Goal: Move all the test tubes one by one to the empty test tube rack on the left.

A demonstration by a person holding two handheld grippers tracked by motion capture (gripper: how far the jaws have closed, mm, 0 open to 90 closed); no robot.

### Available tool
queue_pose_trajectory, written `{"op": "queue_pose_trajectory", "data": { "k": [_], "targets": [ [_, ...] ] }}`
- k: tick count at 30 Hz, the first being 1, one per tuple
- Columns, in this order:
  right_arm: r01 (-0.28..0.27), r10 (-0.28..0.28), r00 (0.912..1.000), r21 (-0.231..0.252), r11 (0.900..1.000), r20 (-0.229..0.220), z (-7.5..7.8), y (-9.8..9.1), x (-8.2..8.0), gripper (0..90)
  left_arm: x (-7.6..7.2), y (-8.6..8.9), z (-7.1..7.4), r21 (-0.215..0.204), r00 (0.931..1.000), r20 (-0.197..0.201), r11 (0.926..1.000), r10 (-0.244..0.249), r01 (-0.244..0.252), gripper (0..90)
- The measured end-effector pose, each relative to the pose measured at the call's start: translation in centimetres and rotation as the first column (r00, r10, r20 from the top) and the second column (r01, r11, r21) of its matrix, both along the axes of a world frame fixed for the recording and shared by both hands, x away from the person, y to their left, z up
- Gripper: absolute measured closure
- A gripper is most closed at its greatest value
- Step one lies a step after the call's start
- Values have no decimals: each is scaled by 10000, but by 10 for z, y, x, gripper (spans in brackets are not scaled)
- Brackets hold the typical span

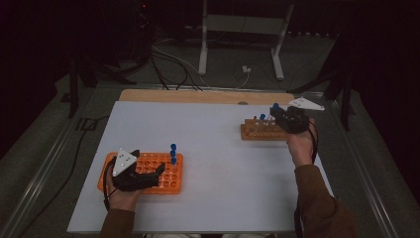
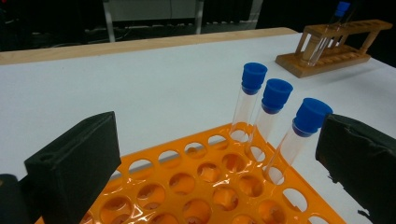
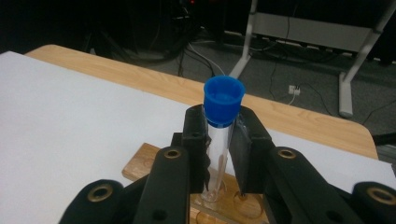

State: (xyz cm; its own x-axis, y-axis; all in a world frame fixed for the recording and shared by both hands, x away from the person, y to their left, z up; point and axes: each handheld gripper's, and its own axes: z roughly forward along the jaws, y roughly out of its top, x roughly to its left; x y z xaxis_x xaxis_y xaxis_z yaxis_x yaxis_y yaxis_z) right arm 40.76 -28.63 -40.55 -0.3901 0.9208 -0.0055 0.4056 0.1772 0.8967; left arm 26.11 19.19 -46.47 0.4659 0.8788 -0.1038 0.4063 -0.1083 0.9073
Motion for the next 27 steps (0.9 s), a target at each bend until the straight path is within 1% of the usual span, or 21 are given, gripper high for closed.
{"op": "queue_pose_trajectory", "data": {
  "k": [8,13,18,23,27],
  "targets": [
    [-132,132,9999,132,9998,64,6,-1,-5,766,0,0,0,12,10000,-19,10000,-15,15,4],
    [-258,258,9997,61,9996,-11,7,1,-8,765,0,0,0,19,10000,-10,10000,-17,17,4],
    [-432,433,9991,85,9990,-29,8,5,-12,765,0,0,0,1,10000,-4,10000,-21,21,4],
    [-577,579,9981,79,9983,-221,10,13,-17,765,0,0,1,8,10000,11,10000,-34,34,4],
    [-893,895,9957,74,9960,-254,11,21,-24,765,0,0,1,8,10000,8,10000,-39,39,4]
  ]
}}
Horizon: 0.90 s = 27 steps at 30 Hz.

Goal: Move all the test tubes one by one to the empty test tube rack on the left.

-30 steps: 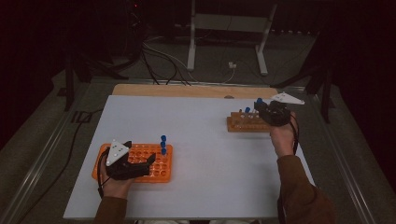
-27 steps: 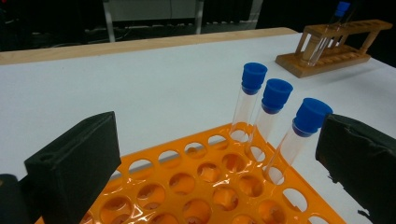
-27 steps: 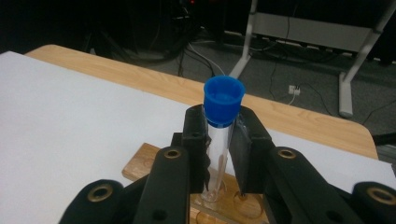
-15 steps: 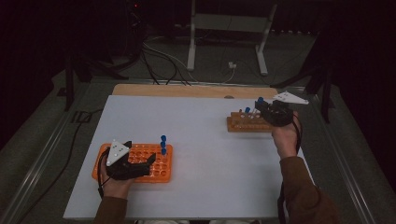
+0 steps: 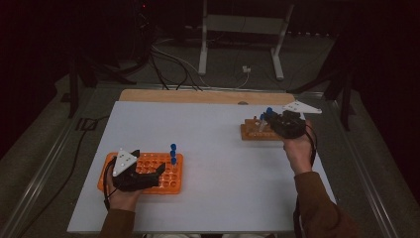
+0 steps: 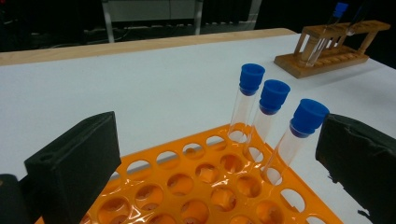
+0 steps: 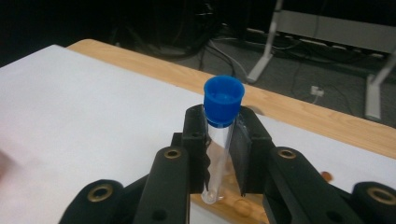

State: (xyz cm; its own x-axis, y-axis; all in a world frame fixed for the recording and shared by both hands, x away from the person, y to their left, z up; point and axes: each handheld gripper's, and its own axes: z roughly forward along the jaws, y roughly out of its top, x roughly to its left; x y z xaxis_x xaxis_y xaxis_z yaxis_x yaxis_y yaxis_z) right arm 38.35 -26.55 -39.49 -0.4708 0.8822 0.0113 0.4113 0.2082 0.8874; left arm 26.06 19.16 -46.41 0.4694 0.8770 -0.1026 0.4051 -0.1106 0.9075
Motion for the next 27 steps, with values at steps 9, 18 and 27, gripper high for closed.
{"op": "queue_pose_trajectory", "data": {
  "k": [9,18,27],
  "targets": [
    [-832,832,9965,85,9965,72,3,20,-14,765,0,-1,0,-13,10000,37,10000,-14,14,4],
    [-1636,1638,9865,198,9863,-83,2,42,-21,764,-1,-1,1,-16,10000,49,10000,2,-2,4],
    [-2380,2386,9706,208,9711,-329,-2,64,-24,764,-3,-7,5,206,9994,322,9997,91,-98,4]
  ]
}}
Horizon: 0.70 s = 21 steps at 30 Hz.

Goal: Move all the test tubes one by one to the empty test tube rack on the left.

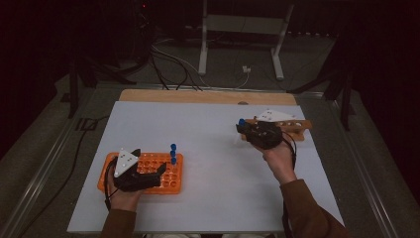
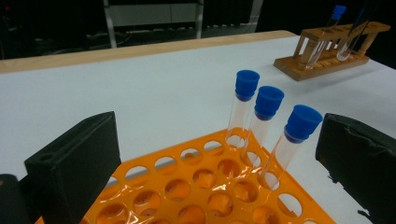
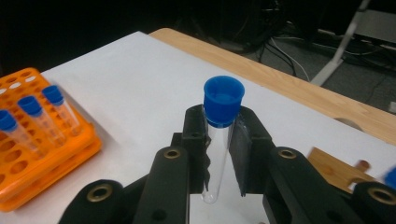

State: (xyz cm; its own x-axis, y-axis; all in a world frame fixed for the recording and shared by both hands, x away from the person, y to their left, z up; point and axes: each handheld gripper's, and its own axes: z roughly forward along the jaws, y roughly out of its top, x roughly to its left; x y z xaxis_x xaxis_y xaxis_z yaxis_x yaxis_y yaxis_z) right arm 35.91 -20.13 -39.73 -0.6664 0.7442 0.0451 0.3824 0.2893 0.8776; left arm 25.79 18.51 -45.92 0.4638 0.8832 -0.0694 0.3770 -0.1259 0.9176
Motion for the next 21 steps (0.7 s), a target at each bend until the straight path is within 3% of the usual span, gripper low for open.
{"op": "queue_pose_trajectory", "data": {
  "k": [14,21],
  "targets": [
    [-1196,1206,9920,272,9924,-381,0,28,-9,763,-5,-10,9,-13,9994,334,10000,-43,44,4],
    [-1601,1621,9859,471,9860,-426,2,42,-12,763,-4,-25,21,-69,9985,329,9990,-433,435,8]
  ]
}}
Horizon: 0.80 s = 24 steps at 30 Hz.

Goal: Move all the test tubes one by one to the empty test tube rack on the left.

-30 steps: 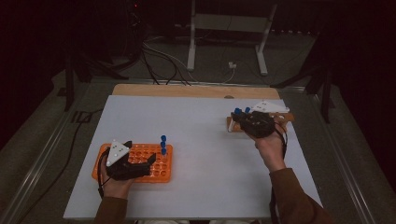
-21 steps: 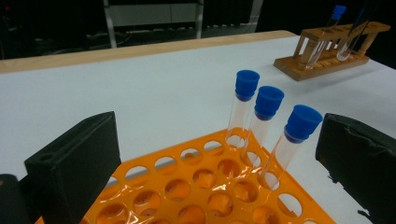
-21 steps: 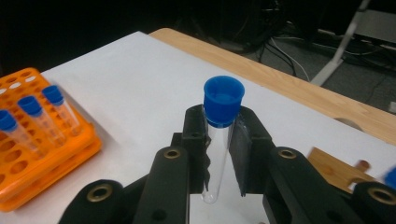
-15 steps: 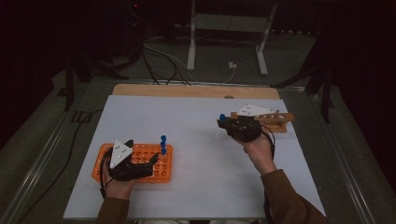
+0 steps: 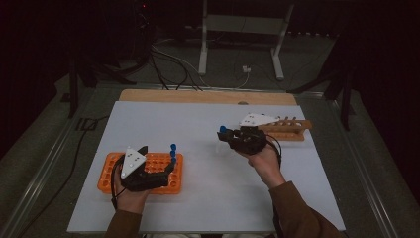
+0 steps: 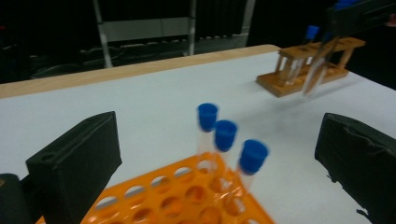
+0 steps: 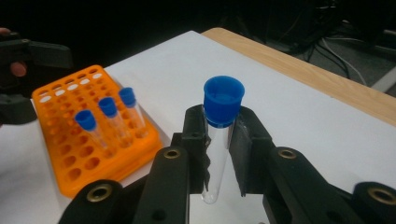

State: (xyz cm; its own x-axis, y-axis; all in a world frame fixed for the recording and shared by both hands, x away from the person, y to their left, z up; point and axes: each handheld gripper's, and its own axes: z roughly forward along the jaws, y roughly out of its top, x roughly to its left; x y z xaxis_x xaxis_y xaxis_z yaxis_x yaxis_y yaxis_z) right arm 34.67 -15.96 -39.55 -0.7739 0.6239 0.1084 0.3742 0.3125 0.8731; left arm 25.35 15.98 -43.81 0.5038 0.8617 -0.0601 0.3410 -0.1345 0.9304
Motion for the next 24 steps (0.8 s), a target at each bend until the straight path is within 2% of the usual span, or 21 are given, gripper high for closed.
{"op": "queue_pose_trajectory", "data": {
  "k": [6,11,13,16,20,21,22,24],
  "targets": [
    [-464,465,9988,65,9989,-133,0,14,-4,762,5,-16,8,-433,9976,-18,9967,-686,685,8],
    [-853,855,9963,160,9962,-114,4,26,-10,762,8,-39,18,-381,9910,129,9903,-1331,1335,8],
    [-1002,1005,9949,269,9946,-120,6,30,-12,762,9,-48,22,-372,9887,338,9884,-1461,1473,40],
    [-1197,1202,9927,394,9920,-117,10,34,-15,760,12,-61,25,-175,9857,413,9863,-1631,1639,85],
    [-1401,1406,9900,445,9891,-97,14,39,-18,760,17,-72,23,10,9827,430,9837,-1799,1800,252],
    [-1443,1447,9895,450,9885,-68,14,40,-19,760,19,-74,22,-20,9812,404,9820,-1887,1889,348],
    [-1480,1485,9889,444,9880,-64,15,40,-20,760,20,-76,21,-73,9802,376,9808,-1947,1951,406],
    [-1541,1545,9880,484,9869,-40,16,41,-21,759,22,-78,20,51,9812,280,9816,-1909,1909,470]
  ]
}}
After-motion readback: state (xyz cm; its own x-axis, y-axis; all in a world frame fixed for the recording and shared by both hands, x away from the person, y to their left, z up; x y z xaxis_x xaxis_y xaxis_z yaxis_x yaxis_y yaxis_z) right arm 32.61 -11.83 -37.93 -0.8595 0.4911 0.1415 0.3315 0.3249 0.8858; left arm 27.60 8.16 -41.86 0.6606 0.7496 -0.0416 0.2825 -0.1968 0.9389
